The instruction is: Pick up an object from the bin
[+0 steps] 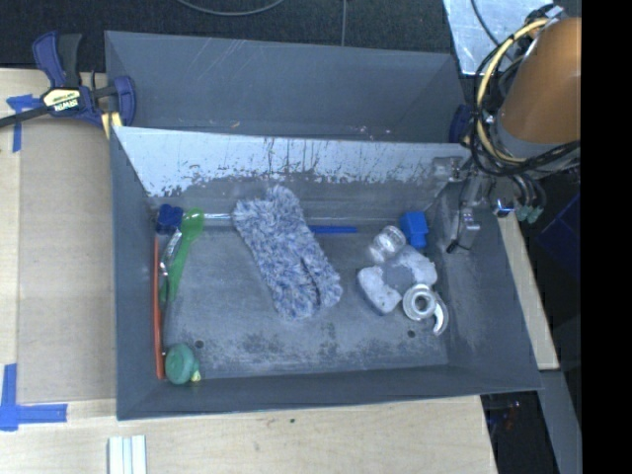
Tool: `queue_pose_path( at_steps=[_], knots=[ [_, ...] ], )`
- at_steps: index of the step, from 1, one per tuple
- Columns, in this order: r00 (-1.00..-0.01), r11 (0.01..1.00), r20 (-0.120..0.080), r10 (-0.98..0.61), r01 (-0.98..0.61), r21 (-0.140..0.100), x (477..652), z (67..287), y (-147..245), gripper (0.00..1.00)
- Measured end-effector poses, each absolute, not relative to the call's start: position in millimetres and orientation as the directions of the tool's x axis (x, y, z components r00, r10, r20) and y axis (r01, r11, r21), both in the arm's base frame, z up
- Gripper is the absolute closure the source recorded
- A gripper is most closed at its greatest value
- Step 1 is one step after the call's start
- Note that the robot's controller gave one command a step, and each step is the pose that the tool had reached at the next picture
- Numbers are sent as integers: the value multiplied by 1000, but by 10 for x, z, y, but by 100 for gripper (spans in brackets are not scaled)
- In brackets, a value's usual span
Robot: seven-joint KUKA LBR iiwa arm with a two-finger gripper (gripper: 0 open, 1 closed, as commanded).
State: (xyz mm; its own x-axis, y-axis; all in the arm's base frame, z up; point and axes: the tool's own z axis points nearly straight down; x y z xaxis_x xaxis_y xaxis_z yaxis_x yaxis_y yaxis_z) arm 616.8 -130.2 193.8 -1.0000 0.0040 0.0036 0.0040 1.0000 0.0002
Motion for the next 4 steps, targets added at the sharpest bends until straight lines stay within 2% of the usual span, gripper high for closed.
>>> queue_pose_path(
  at_steps=[1, 2, 3, 4],
  knots=[
    [-1000, 1000, -4, 0, 0, -1, 6182, 1992, -1293, 0],
    [-996, 996, 3, -86, -86, 0, 6258, 706, -1505, 0],
    [-976, 976, -20, -217, -217, -8, 6283, 1256, -1582, 0],
    [-864, 864, 3, -504, -504, 2, 5168, 994, -1540, 0]
  ],
)
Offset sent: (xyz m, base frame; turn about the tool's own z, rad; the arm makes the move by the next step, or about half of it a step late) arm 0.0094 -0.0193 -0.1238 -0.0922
